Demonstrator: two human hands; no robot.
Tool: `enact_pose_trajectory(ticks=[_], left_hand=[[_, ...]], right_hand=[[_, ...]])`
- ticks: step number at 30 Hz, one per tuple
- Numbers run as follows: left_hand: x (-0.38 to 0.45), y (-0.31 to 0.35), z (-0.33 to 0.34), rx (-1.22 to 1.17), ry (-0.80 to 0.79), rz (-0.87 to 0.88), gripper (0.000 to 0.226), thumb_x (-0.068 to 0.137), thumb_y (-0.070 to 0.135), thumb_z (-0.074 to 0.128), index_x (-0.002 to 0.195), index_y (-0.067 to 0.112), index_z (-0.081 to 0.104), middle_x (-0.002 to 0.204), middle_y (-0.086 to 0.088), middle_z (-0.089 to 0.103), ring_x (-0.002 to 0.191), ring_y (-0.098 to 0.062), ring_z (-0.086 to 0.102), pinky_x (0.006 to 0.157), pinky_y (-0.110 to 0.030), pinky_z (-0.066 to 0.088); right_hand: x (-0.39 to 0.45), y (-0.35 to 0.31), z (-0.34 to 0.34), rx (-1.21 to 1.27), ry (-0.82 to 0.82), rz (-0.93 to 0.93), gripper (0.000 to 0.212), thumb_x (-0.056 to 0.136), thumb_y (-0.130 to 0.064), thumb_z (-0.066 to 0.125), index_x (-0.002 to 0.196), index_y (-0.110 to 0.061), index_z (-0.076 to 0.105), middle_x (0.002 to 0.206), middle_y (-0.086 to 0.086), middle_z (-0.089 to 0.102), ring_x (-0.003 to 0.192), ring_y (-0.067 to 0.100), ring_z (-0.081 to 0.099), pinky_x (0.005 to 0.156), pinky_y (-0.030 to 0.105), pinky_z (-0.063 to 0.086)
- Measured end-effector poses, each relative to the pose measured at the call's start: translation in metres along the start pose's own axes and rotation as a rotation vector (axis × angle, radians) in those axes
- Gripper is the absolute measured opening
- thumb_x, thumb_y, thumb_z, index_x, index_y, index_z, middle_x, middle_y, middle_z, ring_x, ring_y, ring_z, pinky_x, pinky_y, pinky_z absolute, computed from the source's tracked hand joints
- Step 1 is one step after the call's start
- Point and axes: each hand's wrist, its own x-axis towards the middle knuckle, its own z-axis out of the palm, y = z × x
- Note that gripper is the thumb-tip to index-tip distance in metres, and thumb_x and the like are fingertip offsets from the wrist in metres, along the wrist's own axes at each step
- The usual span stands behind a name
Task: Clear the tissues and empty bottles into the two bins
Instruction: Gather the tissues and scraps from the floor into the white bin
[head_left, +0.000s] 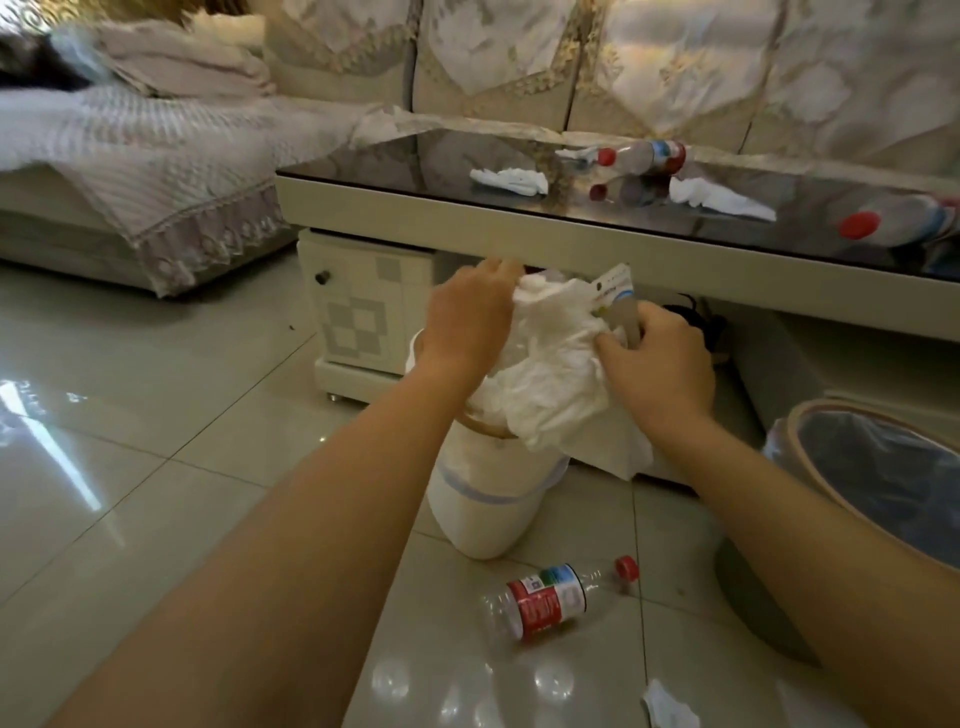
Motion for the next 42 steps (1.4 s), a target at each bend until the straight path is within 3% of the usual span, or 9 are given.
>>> enact_pose_trajectory(ticks=[5,10,13,16,19,22,28,36,42], left_hand=[[-0.029,-0.014,0.050,0.062,-0.370,-0.051,0.022,0.091,0.024,0.052,0.112,0.017,0.053,0.091,0.002,0.062,0.078,-0.018,0.057,0.069,-0.030,0.046],[-0.036,-0.032,0.062,0.099,-0.875,-0.020,0.037,0.086,0.045,0.058,0.116,0.023,0.055,0.112,0.000,0.061,0.111,-0.023,0.051,0.108,-0.049,0.020],[-0.033,-0.045,0.063,0.000,-0.815,-0.162,0.036,0.085,0.044,0.055,0.114,0.023,0.057,0.106,0.003,0.061,0.111,-0.020,0.049,0.113,-0.056,0.005],[-0.031,-0.052,0.051,-0.492,-0.651,-0.295,0.073,0.082,0.033,0.061,0.144,0.020,0.026,0.122,0.000,0.050,0.119,-0.023,0.046,0.104,-0.043,0.032],[-0.040,-0.051,0.043,-0.783,-0.701,-0.238,0.100,0.081,0.026,0.066,0.150,0.034,-0.006,0.153,0.000,0.025,0.124,-0.021,0.043,0.096,-0.033,0.044],[-0.050,-0.047,0.058,-0.468,-0.670,-0.077,0.096,0.081,0.053,0.063,0.150,0.036,-0.004,0.157,-0.002,0.021,0.133,-0.023,0.038,0.107,-0.039,0.035],[-0.038,-0.041,0.085,-0.060,-0.689,-0.028,0.035,0.089,0.042,0.048,0.121,0.033,0.059,0.114,0.002,0.065,0.108,-0.020,0.054,0.101,-0.042,0.026],[-0.021,-0.035,0.100,0.161,-0.979,0.006,0.040,0.088,0.054,0.046,0.117,0.033,0.063,0.114,0.002,0.062,0.111,-0.020,0.052,0.106,-0.043,0.028],[-0.021,-0.038,0.102,0.093,-0.963,-0.015,0.029,0.084,0.051,0.054,0.094,0.027,0.068,0.078,0.006,0.063,0.075,-0.011,0.058,0.071,-0.028,0.042]], right_hand=[[0.016,-0.001,0.037,0.100,-0.021,0.104,0.010,0.087,-0.025,0.060,0.089,-0.016,0.063,0.088,0.000,0.068,0.075,0.020,0.062,0.064,0.035,0.054],[0.027,0.003,0.068,0.189,-0.001,0.214,0.020,0.088,-0.025,0.062,0.103,-0.013,0.065,0.106,0.004,0.068,0.090,0.022,0.063,0.077,0.040,0.055],[0.035,0.001,0.080,0.222,0.037,0.235,0.022,0.089,-0.024,0.060,0.108,-0.012,0.063,0.109,0.005,0.067,0.094,0.023,0.063,0.080,0.037,0.053],[0.036,-0.001,0.096,0.249,0.020,0.233,0.027,0.093,-0.019,0.053,0.119,-0.013,0.056,0.116,0.006,0.064,0.102,0.025,0.060,0.086,0.039,0.051],[0.031,-0.001,0.111,0.254,-0.070,0.233,0.039,0.097,-0.013,0.040,0.135,-0.019,0.042,0.122,0.007,0.058,0.110,0.025,0.056,0.088,0.033,0.046],[0.018,0.005,0.123,0.230,-0.317,0.140,0.047,0.100,-0.016,0.032,0.144,-0.032,0.030,0.137,0.002,0.046,0.114,0.018,0.049,0.087,0.025,0.037],[0.021,0.021,0.140,-0.423,-0.684,-0.119,0.040,0.096,-0.035,0.031,0.131,-0.033,0.049,0.136,0.002,0.049,0.124,0.028,0.042,0.104,0.051,0.032],[0.040,0.011,0.142,-0.664,-1.083,-0.085,0.049,0.099,-0.035,0.032,0.147,-0.023,0.029,0.148,0.009,0.038,0.133,0.029,0.037,0.112,0.047,0.025],[0.041,0.009,0.150,-0.569,-1.171,0.014,0.047,0.096,-0.026,0.046,0.141,-0.012,0.041,0.139,0.014,0.046,0.123,0.029,0.046,0.100,0.037,0.036]])
